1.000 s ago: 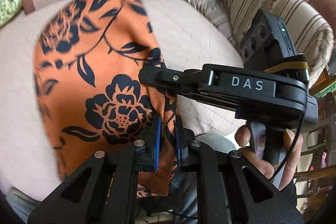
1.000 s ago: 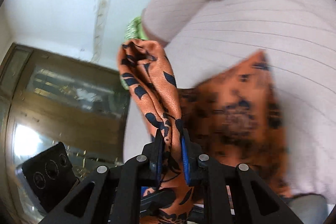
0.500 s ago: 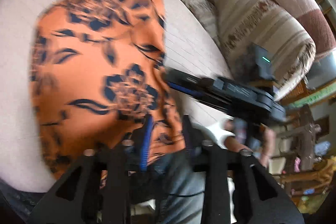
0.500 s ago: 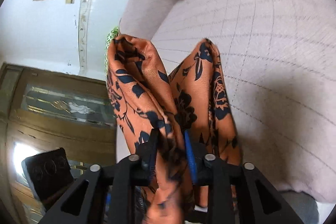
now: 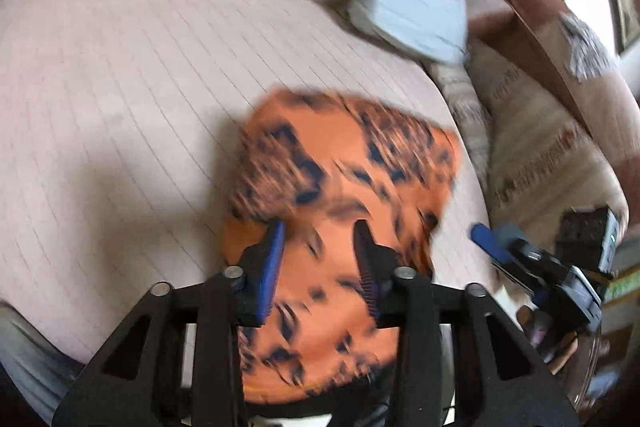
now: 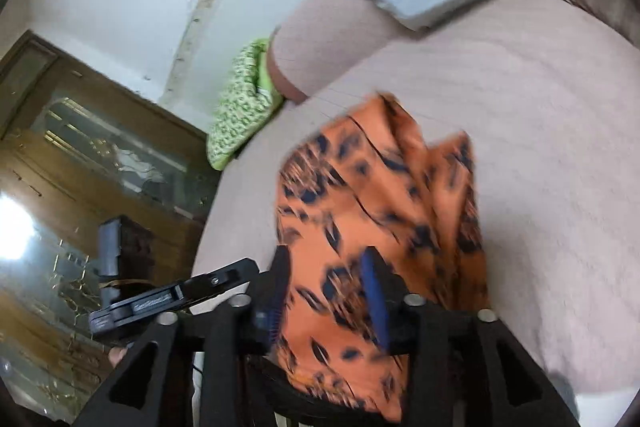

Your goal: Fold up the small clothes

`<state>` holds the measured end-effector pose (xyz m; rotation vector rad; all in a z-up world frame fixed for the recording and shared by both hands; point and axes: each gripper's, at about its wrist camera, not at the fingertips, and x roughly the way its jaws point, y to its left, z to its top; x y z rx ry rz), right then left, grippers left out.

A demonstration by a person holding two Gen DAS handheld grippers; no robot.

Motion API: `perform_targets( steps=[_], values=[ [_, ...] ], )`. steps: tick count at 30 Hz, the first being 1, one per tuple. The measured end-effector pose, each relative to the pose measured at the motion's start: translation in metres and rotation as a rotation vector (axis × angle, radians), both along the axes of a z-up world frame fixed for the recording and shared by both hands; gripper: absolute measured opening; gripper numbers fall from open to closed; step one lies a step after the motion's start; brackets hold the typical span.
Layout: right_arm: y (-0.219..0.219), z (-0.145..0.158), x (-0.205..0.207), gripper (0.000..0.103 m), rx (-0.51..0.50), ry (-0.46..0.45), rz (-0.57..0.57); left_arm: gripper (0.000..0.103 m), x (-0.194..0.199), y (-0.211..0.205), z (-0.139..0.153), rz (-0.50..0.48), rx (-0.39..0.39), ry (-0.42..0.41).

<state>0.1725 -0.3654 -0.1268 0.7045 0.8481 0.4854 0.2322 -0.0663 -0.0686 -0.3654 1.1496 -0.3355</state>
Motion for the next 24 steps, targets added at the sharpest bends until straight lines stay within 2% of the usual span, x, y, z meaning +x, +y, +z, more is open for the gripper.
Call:
perform_targets(
  steps=[1,2,6,8,10,11,13,15,16,17,19,22,23,24],
  values=[
    [0.000,0.005,0.006,0.051,-0.005,-0.010,-0.009,0.053,0.010,0.008,-0.002,0.030,-0.017,0.004],
    [0.000,0.010,0.014,0.052,-0.008,-0.027,-0.017,0.058,0.017,0.011,-0.005,0.048,-0.027,0.006],
    [-0.006,0.022,0.044,0.054,-0.059,-0.030,-0.050,0.059,0.049,0.024,-0.027,0.088,-0.062,0.059],
    [-0.008,0.019,0.063,0.055,-0.092,0.000,-0.069,0.059,0.062,0.027,-0.041,0.090,-0.060,0.090],
    [-0.008,0.007,0.084,0.055,-0.137,0.060,-0.090,0.061,0.076,0.029,-0.058,0.086,-0.111,0.112],
    [-0.008,0.001,0.092,0.055,-0.150,0.087,-0.092,0.067,0.080,0.028,-0.062,0.083,-0.129,0.116],
    [-0.011,-0.020,0.109,0.055,-0.155,0.153,-0.119,0.073,0.095,0.026,-0.072,0.065,-0.171,0.132],
    [-0.014,-0.042,0.119,0.039,-0.133,0.219,-0.126,0.073,0.105,0.025,-0.086,0.051,-0.223,0.174],
    [-0.016,-0.048,0.121,0.017,-0.119,0.245,-0.134,0.067,0.106,0.024,-0.090,0.045,-0.233,0.187],
    [-0.018,-0.054,0.122,0.011,-0.104,0.270,-0.133,0.057,0.107,0.022,-0.092,0.035,-0.235,0.188],
    [-0.021,-0.055,0.118,0.006,-0.118,0.278,-0.148,0.050,0.103,0.016,-0.089,0.013,-0.161,0.147],
    [-0.016,-0.057,0.117,0.005,-0.293,0.295,-0.185,0.046,0.102,0.011,-0.099,0.014,-0.043,0.117],
    [-0.016,-0.068,0.123,0.000,-0.338,0.337,-0.198,0.046,0.104,0.013,-0.106,0.024,-0.035,0.125],
    [-0.015,-0.083,0.129,0.000,-0.436,0.395,-0.227,0.046,0.106,0.020,-0.111,0.046,-0.064,0.147]
  ],
)
